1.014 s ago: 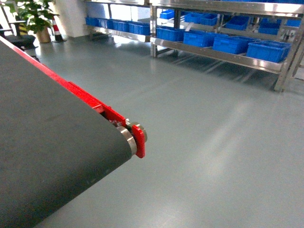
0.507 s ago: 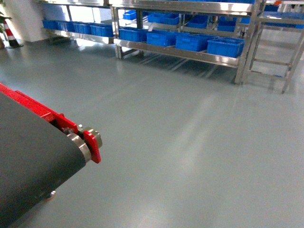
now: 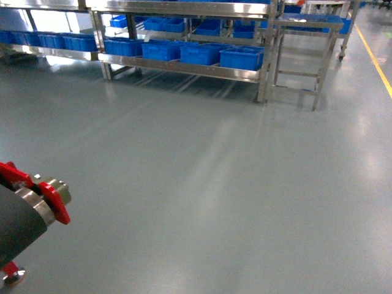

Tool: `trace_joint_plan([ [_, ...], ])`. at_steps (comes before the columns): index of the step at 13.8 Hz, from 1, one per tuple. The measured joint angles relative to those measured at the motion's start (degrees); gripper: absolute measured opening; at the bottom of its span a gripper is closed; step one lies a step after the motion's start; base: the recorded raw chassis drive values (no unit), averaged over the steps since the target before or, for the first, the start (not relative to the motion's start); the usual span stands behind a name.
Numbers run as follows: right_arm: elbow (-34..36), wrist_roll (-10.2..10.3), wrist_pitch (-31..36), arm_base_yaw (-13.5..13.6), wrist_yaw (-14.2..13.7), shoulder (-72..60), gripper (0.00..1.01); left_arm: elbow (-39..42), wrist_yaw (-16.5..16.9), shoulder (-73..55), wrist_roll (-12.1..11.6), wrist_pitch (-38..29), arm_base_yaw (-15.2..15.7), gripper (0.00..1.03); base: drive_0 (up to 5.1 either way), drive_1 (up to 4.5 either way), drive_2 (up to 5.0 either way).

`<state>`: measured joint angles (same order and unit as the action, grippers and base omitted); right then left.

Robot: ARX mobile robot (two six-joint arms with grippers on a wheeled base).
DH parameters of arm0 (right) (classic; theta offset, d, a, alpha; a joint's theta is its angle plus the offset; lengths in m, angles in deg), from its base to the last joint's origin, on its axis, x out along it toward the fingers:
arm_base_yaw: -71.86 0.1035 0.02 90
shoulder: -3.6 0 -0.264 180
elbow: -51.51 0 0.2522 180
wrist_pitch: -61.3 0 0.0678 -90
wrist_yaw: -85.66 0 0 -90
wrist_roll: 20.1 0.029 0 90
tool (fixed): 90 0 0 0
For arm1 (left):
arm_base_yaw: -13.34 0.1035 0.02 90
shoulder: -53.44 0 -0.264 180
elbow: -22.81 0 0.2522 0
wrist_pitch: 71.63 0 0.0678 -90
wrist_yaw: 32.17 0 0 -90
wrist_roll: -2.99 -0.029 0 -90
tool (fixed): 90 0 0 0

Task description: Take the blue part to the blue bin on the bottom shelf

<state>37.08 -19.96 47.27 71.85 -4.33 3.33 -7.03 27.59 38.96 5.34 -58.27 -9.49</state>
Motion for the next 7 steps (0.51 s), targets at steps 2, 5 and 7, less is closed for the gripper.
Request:
trace_joint_plan([
  [2, 0.00, 0.00, 0.00, 0.00, 0.00, 0.00, 0.98, 0.00, 0.00, 0.00, 0.00, 0.00, 0.00, 0.43, -1.5, -1.53, -1.5],
  [5, 0.00, 0.00, -0.02, 0.00, 0.00, 0.00, 0.98, 0.00, 0.00, 0.00, 0.00, 0.00, 0.00, 0.43, -1.5, -1.50, -1.5],
  [7, 0.00, 0.00, -0.02, 0.00, 0.00, 0.00, 0.98, 0.00, -0.02, 0.02, 0.00, -0.02, 0.00, 0.43, -1.7, -1.69, -1.7],
])
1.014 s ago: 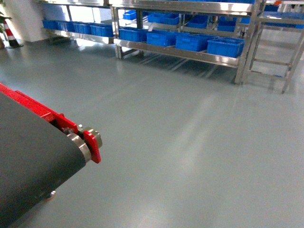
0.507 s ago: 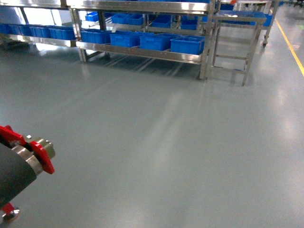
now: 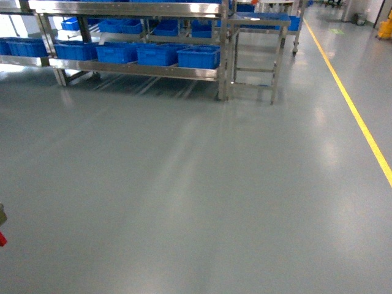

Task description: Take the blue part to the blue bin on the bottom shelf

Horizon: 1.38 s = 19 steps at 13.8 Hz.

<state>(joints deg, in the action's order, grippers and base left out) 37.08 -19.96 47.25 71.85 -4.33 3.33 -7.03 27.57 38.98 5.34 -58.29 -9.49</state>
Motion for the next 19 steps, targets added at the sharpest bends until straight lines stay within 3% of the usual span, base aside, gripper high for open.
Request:
trace_joint_plan([
  [11, 0.00, 0.00, 0.02, 0.00, -0.02, 0.00, 0.98, 0.00, 0.00, -0.04, 0.00, 0.02, -0.04, 0.43, -1.0, -1.04, -1.0],
  [19, 0.00, 0.00, 0.02, 0.00, -0.02, 0.00, 0.98, 0.00, 0.02, -0.02, 0.00, 0.00, -0.04, 0.43, 0.0, 4.01, -3.9],
])
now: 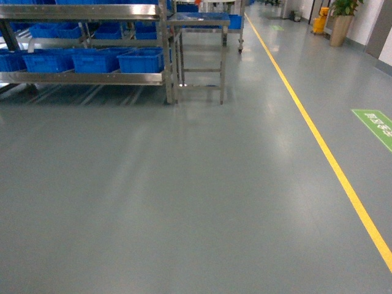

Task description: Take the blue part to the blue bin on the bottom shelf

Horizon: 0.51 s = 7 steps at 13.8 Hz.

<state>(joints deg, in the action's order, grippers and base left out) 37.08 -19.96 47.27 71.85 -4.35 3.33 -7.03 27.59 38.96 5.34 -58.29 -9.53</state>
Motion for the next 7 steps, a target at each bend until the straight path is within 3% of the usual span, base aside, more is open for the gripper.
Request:
trace_joint_plan([
  [7, 0.00, 0.00, -0.15, 0.00, 0.00, 0.00, 0.98, 0.00, 0.00, -0.02, 0.00, 0.09, 0.00, 0.43, 0.0, 4.04, -4.0],
])
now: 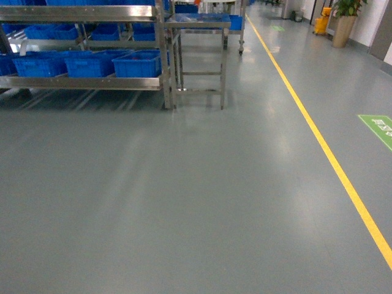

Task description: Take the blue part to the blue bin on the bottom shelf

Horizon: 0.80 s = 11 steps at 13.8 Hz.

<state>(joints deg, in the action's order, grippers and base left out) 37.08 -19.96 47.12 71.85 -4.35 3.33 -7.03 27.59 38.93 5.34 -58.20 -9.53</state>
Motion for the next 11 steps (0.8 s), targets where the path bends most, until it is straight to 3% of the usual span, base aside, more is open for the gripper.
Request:
trace_joint_plan([
  [11, 0.00, 0.00, 0.09, 0.00, 0.00, 0.00, 0.98, 0.02, -0.04, -0.02, 0.02, 0.04, 0.00, 0.43, 0.0, 4.01, -4.0],
])
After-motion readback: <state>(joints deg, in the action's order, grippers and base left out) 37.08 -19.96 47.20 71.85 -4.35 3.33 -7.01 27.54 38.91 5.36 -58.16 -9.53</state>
